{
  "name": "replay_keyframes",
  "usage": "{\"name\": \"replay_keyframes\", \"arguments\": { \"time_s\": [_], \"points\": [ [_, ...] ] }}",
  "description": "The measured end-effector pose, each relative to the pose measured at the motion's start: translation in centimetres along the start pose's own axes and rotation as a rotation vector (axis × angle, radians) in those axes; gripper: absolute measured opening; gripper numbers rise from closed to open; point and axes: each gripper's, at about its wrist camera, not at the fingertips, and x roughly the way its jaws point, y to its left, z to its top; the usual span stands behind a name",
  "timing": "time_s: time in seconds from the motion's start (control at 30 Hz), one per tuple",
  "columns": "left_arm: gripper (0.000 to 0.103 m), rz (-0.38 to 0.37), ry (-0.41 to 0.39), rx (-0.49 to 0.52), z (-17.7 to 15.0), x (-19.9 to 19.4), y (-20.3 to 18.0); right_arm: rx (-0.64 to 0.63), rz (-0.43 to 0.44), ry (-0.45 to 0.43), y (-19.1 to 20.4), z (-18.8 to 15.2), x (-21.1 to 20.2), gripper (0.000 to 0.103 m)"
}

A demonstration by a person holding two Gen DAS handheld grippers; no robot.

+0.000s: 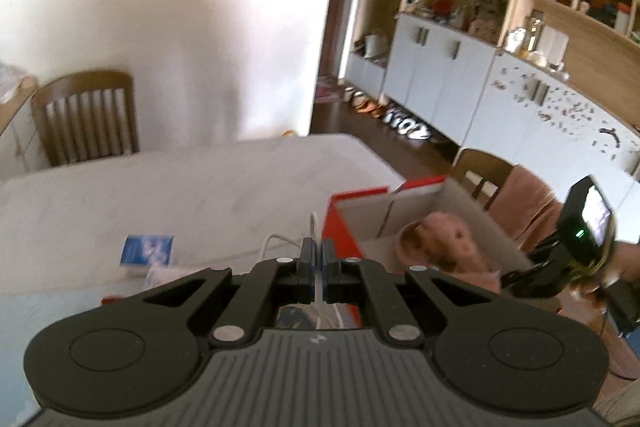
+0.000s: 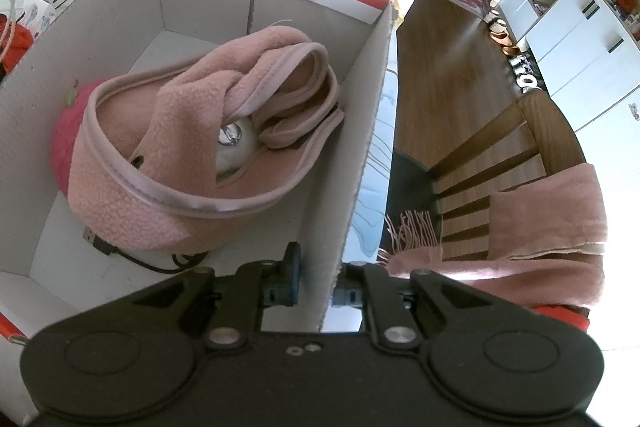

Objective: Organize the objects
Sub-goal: 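Carry the white cable into the box and release it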

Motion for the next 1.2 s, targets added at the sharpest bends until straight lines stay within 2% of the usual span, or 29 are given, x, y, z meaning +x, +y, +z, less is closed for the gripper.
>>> {"name": "replay_keyframes", "arguments": {
  "time_s": [0.2, 0.37, 0.6, 0.83, 1.2],
  "points": [
    [0.002, -0.059, -0.038, 0.078, 3.6, 0.1, -3.0, -0.003, 0.001, -0.001, 0.0, 0.0, 0.1, 0.011],
    [0.002, -0.113, -0.020, 0.156, 5.3, 1.7, -6.1, 0.004, 0.009, -0.003, -0.2, -0.1, 0.2, 0.010],
    [0.002, -0.163, 0.001, 0.210, 6.5, 5.2, -9.6, 0.007, 0.011, -0.006, -0.3, -0.1, 0.2, 0.010],
    [0.002, -0.137, 0.038, 0.283, 6.3, 9.3, -12.4, 0.007, 0.012, -0.007, -0.3, -0.1, 0.2, 0.010],
    [0.002, -0.118, 0.156, 0.285, 4.3, 15.0, -13.3, 0.014, 0.019, -0.012, -0.4, -0.2, 0.3, 0.010]
  ]
}}
